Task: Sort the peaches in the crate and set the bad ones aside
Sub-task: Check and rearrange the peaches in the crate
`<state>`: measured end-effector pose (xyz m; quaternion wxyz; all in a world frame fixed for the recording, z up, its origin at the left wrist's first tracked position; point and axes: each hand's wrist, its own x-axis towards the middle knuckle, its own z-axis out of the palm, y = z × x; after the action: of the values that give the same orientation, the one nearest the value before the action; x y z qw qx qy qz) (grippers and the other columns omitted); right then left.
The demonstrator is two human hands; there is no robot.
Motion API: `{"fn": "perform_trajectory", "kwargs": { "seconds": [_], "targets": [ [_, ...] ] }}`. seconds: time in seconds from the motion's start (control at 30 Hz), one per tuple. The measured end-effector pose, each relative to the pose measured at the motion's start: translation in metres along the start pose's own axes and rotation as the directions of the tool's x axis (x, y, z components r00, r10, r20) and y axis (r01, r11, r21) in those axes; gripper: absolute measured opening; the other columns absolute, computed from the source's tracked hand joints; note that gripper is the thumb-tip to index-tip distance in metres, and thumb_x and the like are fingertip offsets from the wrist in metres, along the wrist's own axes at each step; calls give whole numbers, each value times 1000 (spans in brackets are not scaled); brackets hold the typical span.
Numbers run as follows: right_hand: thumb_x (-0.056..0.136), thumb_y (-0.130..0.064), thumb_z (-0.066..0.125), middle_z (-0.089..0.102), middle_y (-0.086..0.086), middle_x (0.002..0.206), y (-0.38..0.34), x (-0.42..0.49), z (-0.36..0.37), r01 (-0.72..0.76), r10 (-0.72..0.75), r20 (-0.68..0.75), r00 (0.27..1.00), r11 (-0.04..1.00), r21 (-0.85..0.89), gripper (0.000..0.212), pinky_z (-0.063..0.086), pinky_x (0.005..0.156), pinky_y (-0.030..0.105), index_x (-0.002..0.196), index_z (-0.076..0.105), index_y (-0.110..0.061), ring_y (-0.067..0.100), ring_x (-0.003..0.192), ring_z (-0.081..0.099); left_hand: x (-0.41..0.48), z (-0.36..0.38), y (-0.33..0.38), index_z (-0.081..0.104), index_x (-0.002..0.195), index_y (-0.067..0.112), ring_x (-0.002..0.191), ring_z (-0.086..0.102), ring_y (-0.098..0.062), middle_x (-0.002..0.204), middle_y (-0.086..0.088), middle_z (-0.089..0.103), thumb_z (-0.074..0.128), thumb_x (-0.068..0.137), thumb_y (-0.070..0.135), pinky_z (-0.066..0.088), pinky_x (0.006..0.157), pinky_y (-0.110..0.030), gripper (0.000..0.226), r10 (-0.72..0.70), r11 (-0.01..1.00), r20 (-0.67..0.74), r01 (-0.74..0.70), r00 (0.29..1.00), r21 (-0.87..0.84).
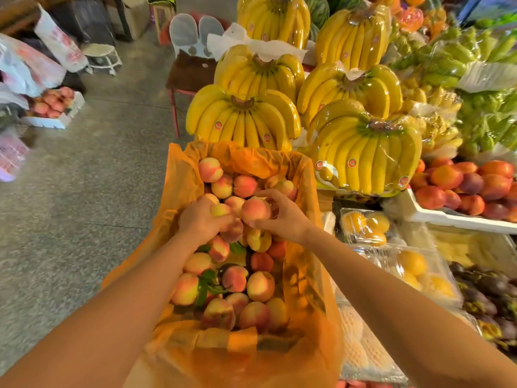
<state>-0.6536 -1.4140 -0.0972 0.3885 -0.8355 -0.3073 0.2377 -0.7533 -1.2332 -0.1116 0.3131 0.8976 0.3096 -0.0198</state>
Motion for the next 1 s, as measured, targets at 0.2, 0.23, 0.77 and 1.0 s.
{"fn": "perform_trajectory", "kwargs": {
  "seconds": [0.2, 0.23, 0.77, 1.0],
  "targets": [
    [82, -29, 75, 55, 2, 99, -24, -27, -12, -148, 146, 183, 972, 989, 0, 48, 46, 77, 30, 121, 54, -11, 16, 90, 53, -29, -26, -7, 50, 131, 14, 98, 67, -27, 128, -13, 57, 77, 73, 47, 59, 75, -38, 72, -124, 626, 518, 472, 846, -621],
    [83, -35, 72, 56, 4, 97, -27, -32, -12, -184, 169, 220, 961, 982, 47, 48, 49, 78, 33, 120, 55, -8, 17, 87, 55, -36, -29, -9, 48, 133, 15, 97, 68, -29, 127, -16, 57, 77, 73, 45, 58, 75, -39, 73, -126, 552, 560, 527, 819, -646],
    [72, -12, 83, 47, 1, 127, -39, -68, -13, 52, -79, 158, 984, 985, 167, 58, 48, 89, 34, 120, 55, -29, 17, 110, 49, -101, -48, -2, 56, 117, 19, 100, 58, -19, 111, -2, 57, 89, 60, 12, 54, 78, -33, 66, 61, 920, 213, 27, 975, -391],
    [70, -26, 86, 47, -5, 128, -32, -61, -8, 87, -68, 326, 943, 995, -42, 69, 44, 95, 33, 128, 48, -25, 14, 117, 45, -111, -48, -10, 54, 125, 25, 104, 58, -20, 115, 0, 59, 89, 59, 25, 52, 85, -39, 74, 170, 985, 205, -165, 964, -41]
  ]
}}
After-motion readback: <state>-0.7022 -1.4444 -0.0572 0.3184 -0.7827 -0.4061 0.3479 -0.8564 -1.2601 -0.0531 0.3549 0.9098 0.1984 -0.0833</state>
